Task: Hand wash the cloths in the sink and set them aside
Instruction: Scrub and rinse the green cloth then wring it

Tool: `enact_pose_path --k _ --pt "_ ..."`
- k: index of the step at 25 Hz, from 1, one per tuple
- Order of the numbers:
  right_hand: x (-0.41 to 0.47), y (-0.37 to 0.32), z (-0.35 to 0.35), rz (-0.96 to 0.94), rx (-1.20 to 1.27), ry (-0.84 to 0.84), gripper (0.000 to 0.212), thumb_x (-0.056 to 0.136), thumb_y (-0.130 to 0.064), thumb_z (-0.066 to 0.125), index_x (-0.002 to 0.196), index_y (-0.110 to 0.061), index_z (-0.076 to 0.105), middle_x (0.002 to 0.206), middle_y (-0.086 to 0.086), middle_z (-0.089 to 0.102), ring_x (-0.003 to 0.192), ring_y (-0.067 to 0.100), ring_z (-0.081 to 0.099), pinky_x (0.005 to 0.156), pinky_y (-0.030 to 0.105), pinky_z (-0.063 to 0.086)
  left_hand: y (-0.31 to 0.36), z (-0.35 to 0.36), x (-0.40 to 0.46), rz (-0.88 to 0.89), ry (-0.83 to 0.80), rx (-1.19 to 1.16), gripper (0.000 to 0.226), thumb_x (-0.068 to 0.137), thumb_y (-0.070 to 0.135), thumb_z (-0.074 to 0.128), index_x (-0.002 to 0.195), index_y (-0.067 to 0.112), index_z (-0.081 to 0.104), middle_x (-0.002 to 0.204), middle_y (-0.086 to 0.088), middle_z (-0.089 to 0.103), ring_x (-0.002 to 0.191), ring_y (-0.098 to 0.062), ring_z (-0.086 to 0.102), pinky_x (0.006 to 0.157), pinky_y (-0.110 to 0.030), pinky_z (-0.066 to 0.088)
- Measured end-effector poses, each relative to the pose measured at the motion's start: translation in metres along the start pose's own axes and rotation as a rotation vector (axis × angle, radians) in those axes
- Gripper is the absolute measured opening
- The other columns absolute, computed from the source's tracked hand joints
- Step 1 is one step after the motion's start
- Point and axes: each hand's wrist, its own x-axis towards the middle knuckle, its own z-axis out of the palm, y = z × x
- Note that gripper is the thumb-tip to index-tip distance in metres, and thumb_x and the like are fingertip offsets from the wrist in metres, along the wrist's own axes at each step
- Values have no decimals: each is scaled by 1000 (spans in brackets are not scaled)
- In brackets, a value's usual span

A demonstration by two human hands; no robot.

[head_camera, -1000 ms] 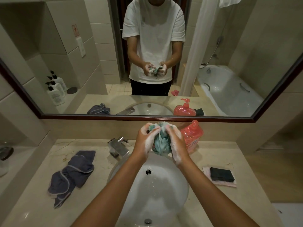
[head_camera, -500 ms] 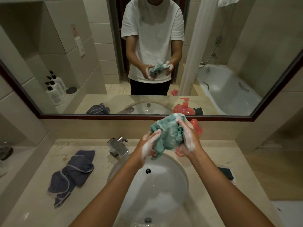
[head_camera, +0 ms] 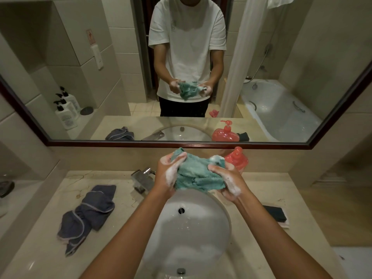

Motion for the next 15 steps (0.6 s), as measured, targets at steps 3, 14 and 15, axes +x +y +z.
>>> enact_pose_path --k 3,14,15 --pt "-5 0 4 -18 -23 46 17 78 -12 74 91 -7 64 81 15 70 67 28 71 50 33 59 -3 -2 4 16 50 76 13 96 7 63 91 8 75 86 -13 76 79 -27 75 64 -32 60" --pt "11 17 62 -306 -356 372 27 104 -24 49 83 -13 63 78 11 68 74 23 67 75 42 57 -24 36 -11 120 -21 447 34 99 31 53 80 5 64 73 -10 68 70 -18 63 66 -41 53" --pt "15 13 60 -274 -350 398 27 103 -23 48 82 -12 62 77 11 65 74 25 65 76 44 56 -26 37 -14 129 -21 458 32 98 28 54 77 5 61 69 -7 65 68 -17 61 64 -40 51"
